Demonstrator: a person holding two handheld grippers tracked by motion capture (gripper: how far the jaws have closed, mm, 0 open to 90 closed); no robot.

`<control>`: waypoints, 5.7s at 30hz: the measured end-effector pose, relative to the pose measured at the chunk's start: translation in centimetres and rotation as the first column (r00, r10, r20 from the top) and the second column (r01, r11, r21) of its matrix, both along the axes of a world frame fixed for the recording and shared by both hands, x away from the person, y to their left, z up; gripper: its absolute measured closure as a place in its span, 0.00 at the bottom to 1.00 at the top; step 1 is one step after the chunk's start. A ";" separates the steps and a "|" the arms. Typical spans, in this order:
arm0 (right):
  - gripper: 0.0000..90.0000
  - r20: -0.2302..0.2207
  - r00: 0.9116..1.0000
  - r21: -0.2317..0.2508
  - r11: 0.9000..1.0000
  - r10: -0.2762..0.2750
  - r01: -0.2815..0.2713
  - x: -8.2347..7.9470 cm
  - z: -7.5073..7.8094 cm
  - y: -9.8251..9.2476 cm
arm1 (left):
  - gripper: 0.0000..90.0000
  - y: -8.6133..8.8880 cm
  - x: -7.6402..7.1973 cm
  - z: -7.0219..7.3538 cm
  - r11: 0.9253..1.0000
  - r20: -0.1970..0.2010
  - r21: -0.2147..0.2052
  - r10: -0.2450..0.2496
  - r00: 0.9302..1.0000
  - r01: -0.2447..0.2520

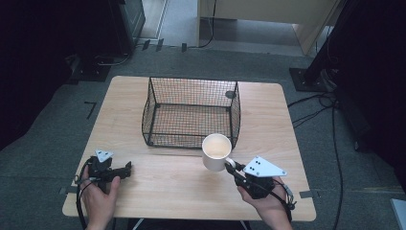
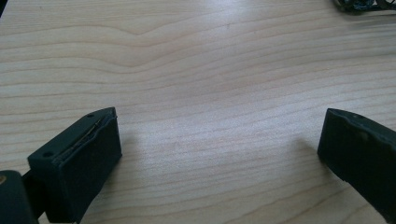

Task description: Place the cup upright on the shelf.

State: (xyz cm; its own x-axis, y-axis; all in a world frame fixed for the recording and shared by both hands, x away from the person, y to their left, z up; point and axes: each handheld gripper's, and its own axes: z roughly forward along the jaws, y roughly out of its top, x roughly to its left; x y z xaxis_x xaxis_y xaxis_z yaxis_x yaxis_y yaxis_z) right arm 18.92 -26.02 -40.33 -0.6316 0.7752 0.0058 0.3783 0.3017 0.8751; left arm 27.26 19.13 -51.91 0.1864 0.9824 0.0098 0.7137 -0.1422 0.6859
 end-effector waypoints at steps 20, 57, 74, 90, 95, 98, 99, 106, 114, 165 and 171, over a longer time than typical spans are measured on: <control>0.90 0.042 0.998 0.013 0.999 0.043 -0.044 2.2 2.7 3.0 | 0.00 0.0 0.0 0.0 1.000 0.001 0.000 0.001 1.000 -0.001; 0.90 0.097 0.995 0.030 0.999 0.018 -0.021 8.2 7.1 6.6 | 0.00 0.0 0.0 0.0 1.000 -0.001 0.000 0.000 1.000 0.000; 0.90 0.078 0.997 0.038 0.999 -0.026 0.023 12.8 5.8 7.4 | 0.00 0.0 0.0 0.0 1.000 0.000 -0.001 0.001 1.000 -0.001; 0.90 0.051 0.998 0.038 0.999 -0.039 0.037 16.1 3.5 8.7 | 0.00 0.0 0.0 0.0 1.000 0.001 0.000 0.000 1.000 0.000; 0.90 0.038 0.998 0.039 0.998 -0.056 0.054 17.1 2.6 8.9 | 0.00 0.0 0.0 0.0 1.000 0.000 0.001 0.000 1.000 0.000; 0.90 0.031 0.998 0.030 0.998 -0.057 0.056 17.6 2.3 9.0 | 0.00 0.0 0.0 0.0 1.000 0.000 0.000 0.000 1.000 0.000; 0.90 0.031 0.998 0.030 0.998 -0.057 0.056 17.6 2.3 9.0 | 0.00 0.0 0.0 0.0 1.000 0.000 0.000 0.000 1.000 0.000; 0.90 0.013 0.998 0.024 0.998 -0.060 0.059 18.7 1.3 9.5 | 0.00 0.0 0.0 0.0 1.000 0.000 0.001 -0.001 1.000 0.001; 0.90 0.002 0.998 0.016 0.998 -0.058 0.058 19.6 1.0 9.9 | 0.00 0.0 0.0 0.0 1.000 0.000 0.001 0.000 1.000 0.000; 0.90 -0.141 0.987 -0.153 0.984 0.074 -0.095 25.3 -2.6 10.9 | 0.00 0.0 0.0 0.0 1.000 0.000 0.000 0.000 1.000 0.000; 0.90 -0.151 0.986 -0.155 0.983 0.077 -0.100 25.4 -2.8 10.9 | 0.00 0.0 0.0 0.0 1.000 0.000 0.000 0.000 1.000 0.000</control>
